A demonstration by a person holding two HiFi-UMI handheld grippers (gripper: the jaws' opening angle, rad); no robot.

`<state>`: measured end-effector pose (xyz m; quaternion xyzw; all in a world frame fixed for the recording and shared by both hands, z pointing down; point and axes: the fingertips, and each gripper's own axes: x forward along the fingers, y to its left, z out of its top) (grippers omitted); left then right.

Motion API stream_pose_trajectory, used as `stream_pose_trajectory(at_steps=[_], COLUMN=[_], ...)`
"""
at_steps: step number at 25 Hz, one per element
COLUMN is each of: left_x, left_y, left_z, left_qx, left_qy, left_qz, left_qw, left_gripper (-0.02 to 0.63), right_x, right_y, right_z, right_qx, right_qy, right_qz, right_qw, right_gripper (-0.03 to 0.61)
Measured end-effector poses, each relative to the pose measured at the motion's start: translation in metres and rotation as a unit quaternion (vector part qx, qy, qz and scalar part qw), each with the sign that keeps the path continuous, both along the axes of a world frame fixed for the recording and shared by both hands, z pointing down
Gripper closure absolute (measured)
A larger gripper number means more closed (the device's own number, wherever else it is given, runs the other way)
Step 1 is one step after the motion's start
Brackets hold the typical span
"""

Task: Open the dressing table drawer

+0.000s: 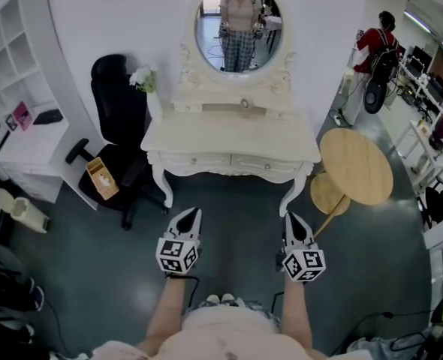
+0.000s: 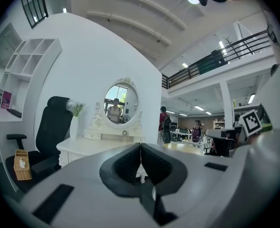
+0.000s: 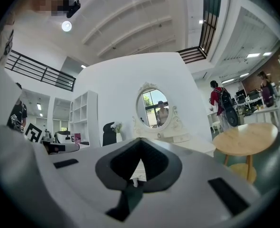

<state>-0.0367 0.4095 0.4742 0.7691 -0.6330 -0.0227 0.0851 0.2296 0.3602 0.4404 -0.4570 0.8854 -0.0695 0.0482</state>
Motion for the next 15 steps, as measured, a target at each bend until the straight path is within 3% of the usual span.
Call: stream_pose_trajectory(at_steps=[10,12,15], left_x=[0.0044,0.0027,-0.0011], left_y=[-0.0004,-0.0004,0.0008], left_z=[0.0081,0.0083,0.0106], left_qx=[-0.005,-0.004,-0.004], left_qy=[0.005,0.008,0.008], left_qz=[0.006,0.005,0.002], left_qw=[1.0,1.0,1.0], left_gripper=[0.586,0.586,0.586], right_x=[0.0016,-0.0006,-0.004], right_y=[0.0008,0.0005,0.0009], right_z=[0.0043,0.0014,-0.0025], right_qx=[-0.006,-0.002,0.007], right_qy=[-0.008,-0.015,-0.024], right_qz=[-0.009,-0.014,-0.019], right_qw=[1.0,1.0,1.0], right_gripper=[0.556,0.525,0.404])
